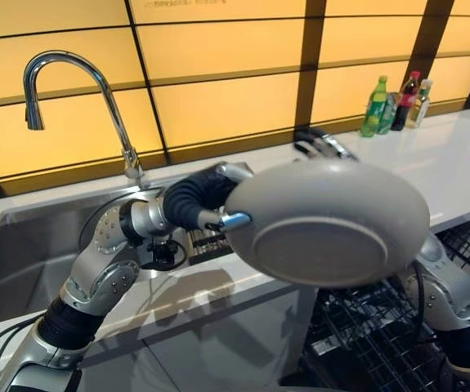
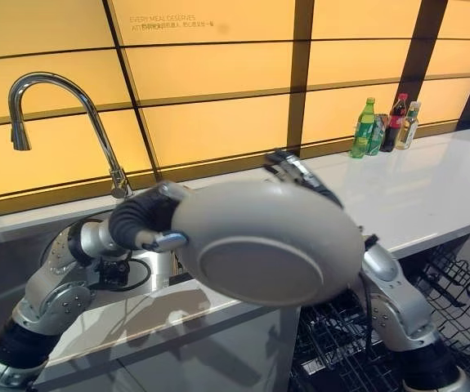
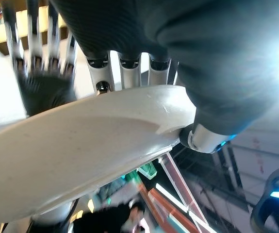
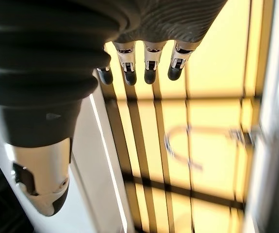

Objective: Pick up plates and place into dishwasher.

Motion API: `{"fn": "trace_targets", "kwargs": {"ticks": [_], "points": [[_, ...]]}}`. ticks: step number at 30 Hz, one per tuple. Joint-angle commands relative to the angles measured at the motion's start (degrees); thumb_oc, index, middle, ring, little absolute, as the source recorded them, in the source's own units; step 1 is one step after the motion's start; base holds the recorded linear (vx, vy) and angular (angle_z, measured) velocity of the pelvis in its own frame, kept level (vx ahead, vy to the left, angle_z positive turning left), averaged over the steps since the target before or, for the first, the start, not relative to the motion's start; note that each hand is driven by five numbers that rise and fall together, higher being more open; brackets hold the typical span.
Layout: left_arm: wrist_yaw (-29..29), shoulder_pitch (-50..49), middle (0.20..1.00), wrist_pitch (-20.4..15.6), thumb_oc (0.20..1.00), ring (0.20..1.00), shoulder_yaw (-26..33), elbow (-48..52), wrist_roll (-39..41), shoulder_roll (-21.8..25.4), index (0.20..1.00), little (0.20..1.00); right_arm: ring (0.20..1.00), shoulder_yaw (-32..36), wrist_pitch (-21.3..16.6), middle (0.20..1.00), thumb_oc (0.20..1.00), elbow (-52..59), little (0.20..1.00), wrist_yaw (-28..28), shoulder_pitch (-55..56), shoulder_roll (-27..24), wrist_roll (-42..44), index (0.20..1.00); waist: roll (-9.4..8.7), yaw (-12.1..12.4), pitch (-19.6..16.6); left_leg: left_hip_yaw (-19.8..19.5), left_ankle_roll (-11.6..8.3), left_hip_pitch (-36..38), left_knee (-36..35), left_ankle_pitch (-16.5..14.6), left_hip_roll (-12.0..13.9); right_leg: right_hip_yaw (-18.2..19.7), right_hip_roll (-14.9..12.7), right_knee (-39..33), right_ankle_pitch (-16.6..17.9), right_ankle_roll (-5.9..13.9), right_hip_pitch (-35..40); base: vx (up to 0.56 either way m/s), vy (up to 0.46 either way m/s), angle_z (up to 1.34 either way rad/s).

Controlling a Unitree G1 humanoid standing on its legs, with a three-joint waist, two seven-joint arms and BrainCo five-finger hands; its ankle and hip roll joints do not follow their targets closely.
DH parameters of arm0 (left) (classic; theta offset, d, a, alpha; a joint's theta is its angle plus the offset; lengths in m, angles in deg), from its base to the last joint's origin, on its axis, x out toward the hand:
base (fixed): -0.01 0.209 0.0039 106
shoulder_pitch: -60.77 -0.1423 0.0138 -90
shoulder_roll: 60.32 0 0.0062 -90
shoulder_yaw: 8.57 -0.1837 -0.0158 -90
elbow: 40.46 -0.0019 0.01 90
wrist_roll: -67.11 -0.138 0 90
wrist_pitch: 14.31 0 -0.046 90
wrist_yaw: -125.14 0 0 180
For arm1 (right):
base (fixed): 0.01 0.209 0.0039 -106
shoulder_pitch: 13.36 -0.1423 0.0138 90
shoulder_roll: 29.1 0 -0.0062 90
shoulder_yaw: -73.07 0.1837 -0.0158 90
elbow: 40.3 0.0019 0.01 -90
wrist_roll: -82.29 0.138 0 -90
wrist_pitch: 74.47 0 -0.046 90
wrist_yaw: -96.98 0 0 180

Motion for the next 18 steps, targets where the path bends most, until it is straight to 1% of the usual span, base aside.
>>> {"fn": "trace_targets", "kwargs": {"ticks": [1,3,5,8,12,14,15,18], "points": [[0.2,5.7,0.200,-0.6,0.200,0.200,-0.4,-1.1,3.3,2.5,0.200,0.200,1.000,-0.2,1.7,1.000,1.000,1.1,1.000,-4.7,-5.3,-0.1,7.0,1.000,-0.66,1.6,-1.1,-0.7,3.08,-4.5,0.3,2.0,-3.5,-2.7,3.7,1.0,-5.6,-2.21,3.6,-0.03,-0.044,0.00],[0.5,5.6,0.200,-0.2,0.200,0.200,0.0,-1.1,3.7,2.9,0.200,0.200,1.000,-1.5,4.4,1.000,1.000,1.1,1.000,-7.7,-5.0,0.4,9.7,1.000,-0.84,1.8,-1.3,-0.7,3.19,-4.5,0.1,2.0,-3.5,-2.8,3.7,0.8,-5.6,-2.26,3.6,-0.03,-0.035,-0.01],[1.1,5.0,0.200,-0.4,0.200,0.200,0.6,-1.3,3.4,3.1,0.200,0.200,1.000,-2.6,6.0,1.000,1.000,1.4,1.000,-11.6,-4.2,0.8,10.2,1.000,-1.03,2.1,-1.4,-0.6,3.26,-4.7,0.1,2.0,-3.4,-3.1,3.7,0.6,-5.5,-2.29,3.6,-0.03,-0.038,-0.01],[1.7,4.6,0.200,-0.4,0.200,0.200,1.2,-1.1,3.6,3.6,0.200,0.200,1.000,-3.5,5.0,1.000,1.000,1.7,1.000,-12.4,-3.6,0.3,9.9,1.000,-1.32,2.5,-1.6,-0.3,3.16,-4.9,0.1,2.1,-3.3,-3.7,3.6,0.5,-5.4,-2.20,3.6,-0.01,-0.023,0.00],[2.6,3.4,0.200,-1.0,0.200,0.200,2.4,-1.5,3.0,3.7,0.200,0.200,1.000,-2.8,-0.4,1.000,1.000,0.5,1.000,-7.1,-4.1,0.0,8.6,1.000,-1.44,2.9,-1.9,0.1,3.16,-4.7,0.1,1.6,-3.0,-4.4,3.6,0.5,-5.7,-2.27,3.7,0.00,-0.026,-0.02],[2.9,3.0,0.200,-1.2,0.200,0.200,3.0,-1.8,2.6,3.4,0.200,0.200,1.000,-1.9,-1.5,1.000,1.000,-0.3,1.000,-4.5,-4.2,0.7,8.0,1.000,-1.36,2.9,-2.0,0.2,3.20,-4.8,0.1,1.5,-3.0,-4.4,3.7,0.5,-5.7,-2.30,3.5,-0.03,-0.013,-0.04],[3.1,2.8,0.200,-1.3,0.200,0.200,3.3,-2.1,2.0,3.1,0.200,0.200,1.000,-1.3,-3.4,1.000,1.000,-0.9,1.000,-2.1,-4.3,1.1,6.2,1.000,-1.36,3.0,-2.1,0.4,3.26,-5.3,0.1,2.0,-3.0,-4.2,3.7,0.5,-5.3,-2.38,3.0,-0.05,-0.009,-0.04],[2.8,2.3,0.200,-1.5,0.200,0.200,4.3,-2.6,1.4,2.7,0.200,0.200,1.000,1.2,-6.7,1.000,1.000,-2.0,1.000,2.5,-4.1,2.1,6.5,1.000,-1.17,2.8,-2.1,0.7,3.29,-5.3,0.1,1.9,-2.8,-4.2,3.8,0.5,-5.4,-2.48,2.9,-0.03,-0.003,-0.05]]}}
